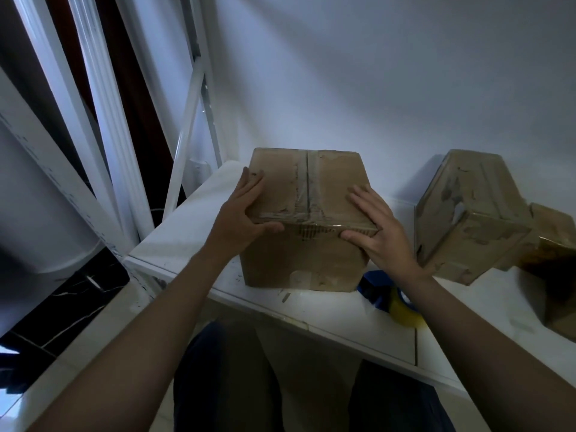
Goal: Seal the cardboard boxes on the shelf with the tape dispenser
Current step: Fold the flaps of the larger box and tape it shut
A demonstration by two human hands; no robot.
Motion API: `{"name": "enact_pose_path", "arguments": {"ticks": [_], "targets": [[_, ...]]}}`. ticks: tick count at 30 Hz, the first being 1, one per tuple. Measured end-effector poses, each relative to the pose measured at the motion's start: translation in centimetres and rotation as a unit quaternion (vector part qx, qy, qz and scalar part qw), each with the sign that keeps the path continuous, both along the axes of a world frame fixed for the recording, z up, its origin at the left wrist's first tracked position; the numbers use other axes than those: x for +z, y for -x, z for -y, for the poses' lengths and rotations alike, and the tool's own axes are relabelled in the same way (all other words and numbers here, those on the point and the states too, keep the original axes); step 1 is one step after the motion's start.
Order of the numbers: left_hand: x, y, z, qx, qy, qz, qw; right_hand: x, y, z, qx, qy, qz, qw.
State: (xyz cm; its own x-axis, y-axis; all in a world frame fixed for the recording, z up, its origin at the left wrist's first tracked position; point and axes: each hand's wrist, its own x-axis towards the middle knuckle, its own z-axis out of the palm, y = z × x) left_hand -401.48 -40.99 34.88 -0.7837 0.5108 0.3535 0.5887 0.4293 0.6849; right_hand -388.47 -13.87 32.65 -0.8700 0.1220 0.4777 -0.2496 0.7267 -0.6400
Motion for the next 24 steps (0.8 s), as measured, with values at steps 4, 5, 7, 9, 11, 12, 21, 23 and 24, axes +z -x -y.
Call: {"name": "enact_pose_path", "arguments": {"ticks": [4,5,7,9,11,12,21,23,24], "targets": [[-0.7,-0.3,-0.4,0.039,-0.101,0.068,0.992,0.0,0.0,0.2,-0.017,0.006,0.031,0.999],[-0.6,-0.1,-0.3,0.058,-0.107,0.098,0.988,0.2,-0.1,0.6,-0.018,0.003,0.033,0.999],[-0.2,1.1,0.2,0.147,-0.026,0.094,0.984,0.6,-0.2,1.6,-0.018,0.0,0.023,1.0],[0.7,2.6,0.7,0.25,0.135,0.008,0.959,1.4,-0.3,2.6,-0.007,-0.002,0.012,1.0],[2.1,2.8,0.3,0.287,0.234,-0.066,0.927,2.3,-0.1,3.2,0.028,-0.014,0.012,0.999],[3.0,2.1,-0.5,0.263,0.251,-0.085,0.928,2.8,0.1,3.2,0.042,-0.021,0.011,0.999],[4.6,-4.6,-6.5,-0.007,0.349,-0.056,0.935,5.6,7.2,-0.2,-0.047,-0.203,0.164,0.964],[5.4,-3.7,-4.9,-0.041,0.357,-0.031,0.933,6.0,8.4,-0.1,-0.057,-0.192,0.217,0.955],[5.8,-3.2,-3.8,-0.058,0.364,-0.012,0.93,6.3,8.6,0.1,-0.051,-0.176,0.24,0.953]]}}
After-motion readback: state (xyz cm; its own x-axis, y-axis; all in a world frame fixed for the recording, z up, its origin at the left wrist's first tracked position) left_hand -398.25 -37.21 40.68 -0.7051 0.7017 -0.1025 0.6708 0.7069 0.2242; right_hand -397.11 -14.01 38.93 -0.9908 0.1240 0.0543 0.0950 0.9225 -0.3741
